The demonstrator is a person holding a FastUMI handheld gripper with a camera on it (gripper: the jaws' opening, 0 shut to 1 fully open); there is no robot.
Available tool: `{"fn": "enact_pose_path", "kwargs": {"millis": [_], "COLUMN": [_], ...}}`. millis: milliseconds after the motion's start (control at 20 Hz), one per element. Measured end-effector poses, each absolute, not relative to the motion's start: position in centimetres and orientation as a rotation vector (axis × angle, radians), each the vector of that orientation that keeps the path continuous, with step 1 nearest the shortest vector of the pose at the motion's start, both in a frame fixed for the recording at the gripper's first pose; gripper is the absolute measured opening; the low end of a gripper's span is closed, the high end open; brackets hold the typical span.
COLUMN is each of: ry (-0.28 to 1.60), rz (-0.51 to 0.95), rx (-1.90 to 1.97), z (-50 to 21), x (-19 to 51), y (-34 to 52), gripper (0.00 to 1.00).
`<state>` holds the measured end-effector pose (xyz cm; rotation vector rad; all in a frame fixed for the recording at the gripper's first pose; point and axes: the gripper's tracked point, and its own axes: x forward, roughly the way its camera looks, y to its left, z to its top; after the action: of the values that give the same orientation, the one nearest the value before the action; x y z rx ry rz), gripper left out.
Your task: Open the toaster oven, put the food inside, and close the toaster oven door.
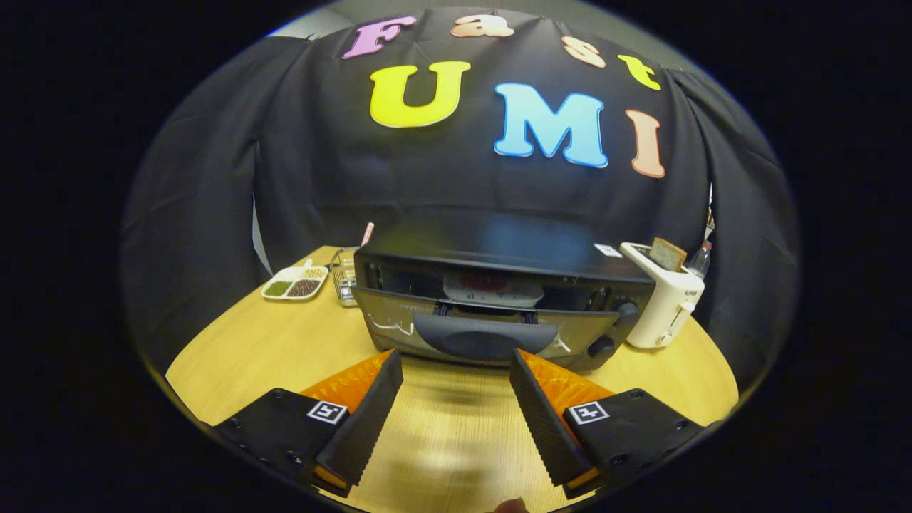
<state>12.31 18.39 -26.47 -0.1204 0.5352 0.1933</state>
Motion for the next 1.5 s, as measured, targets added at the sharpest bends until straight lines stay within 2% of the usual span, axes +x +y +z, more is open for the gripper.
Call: {"fn": "enact_pose_path", "kwargs": {"millis": [500, 550, 1050, 1500], "ry": [0.280, 0.270, 0.144, 0.098], "rz": [0.183, 0.174, 0.090, 0.078], "rx": [-0.119, -0.115, -0.099, -0.079], "z": [-15.8, -14.6, -7.2, -4.9], "x": [8.5, 11.4, 5.8, 3.7], "y": [13.9, 16.0, 4.9, -5.4], "gripper": [0.96, 0.96, 0.96, 0.96]}}
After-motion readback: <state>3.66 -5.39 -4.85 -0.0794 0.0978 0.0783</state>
